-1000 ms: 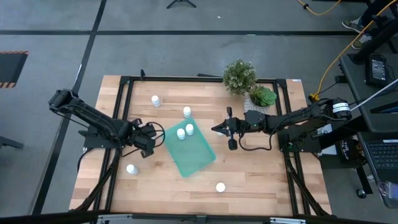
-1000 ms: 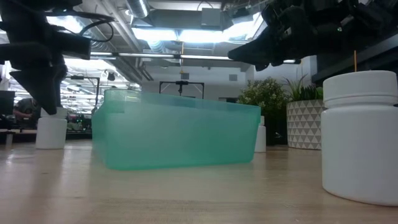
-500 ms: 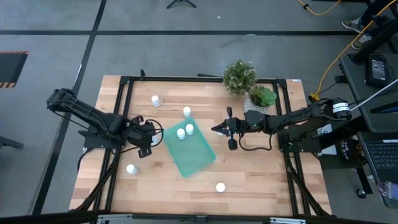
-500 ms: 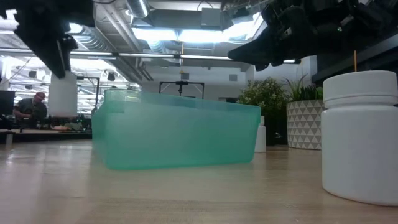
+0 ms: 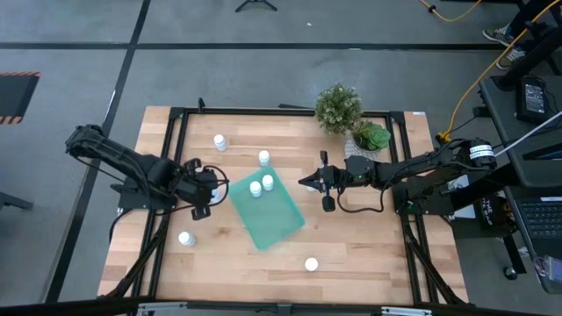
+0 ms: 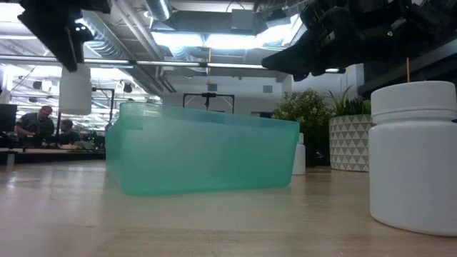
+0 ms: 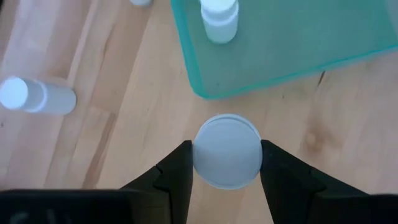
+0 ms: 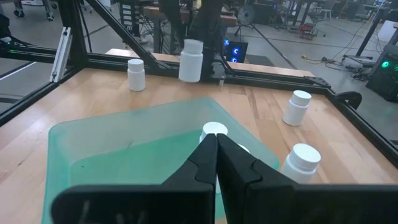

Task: Pick and place pill bottles into a basket
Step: Put the white medicine bottle into the green bin

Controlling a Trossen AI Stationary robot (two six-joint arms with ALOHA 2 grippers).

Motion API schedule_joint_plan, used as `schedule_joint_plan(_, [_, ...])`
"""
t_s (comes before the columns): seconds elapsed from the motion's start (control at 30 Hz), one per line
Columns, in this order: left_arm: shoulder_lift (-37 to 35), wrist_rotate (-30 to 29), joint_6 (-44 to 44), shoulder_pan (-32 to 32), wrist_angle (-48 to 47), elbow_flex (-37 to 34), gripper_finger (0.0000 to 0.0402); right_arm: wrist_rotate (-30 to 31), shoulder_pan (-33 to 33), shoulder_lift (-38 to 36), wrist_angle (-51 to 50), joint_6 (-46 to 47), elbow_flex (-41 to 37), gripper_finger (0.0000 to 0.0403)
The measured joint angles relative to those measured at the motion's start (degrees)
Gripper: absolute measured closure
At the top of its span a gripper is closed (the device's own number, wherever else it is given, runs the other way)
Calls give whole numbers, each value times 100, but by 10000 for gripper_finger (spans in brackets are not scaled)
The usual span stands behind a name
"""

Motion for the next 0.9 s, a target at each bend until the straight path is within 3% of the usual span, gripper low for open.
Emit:
schedule_joint_plan(0.2, [0,-339,79,2,226,188,251,1,0,2,0,0,0,391])
schedule_joint_plan(0.47, [143,-371,843,113,1092,188,251,0,-1,2,0,0,0,391])
schedule_joint_plan(0.9, [991,443,1959,1136,1704,188,252,0,0,2,2,2,0,391])
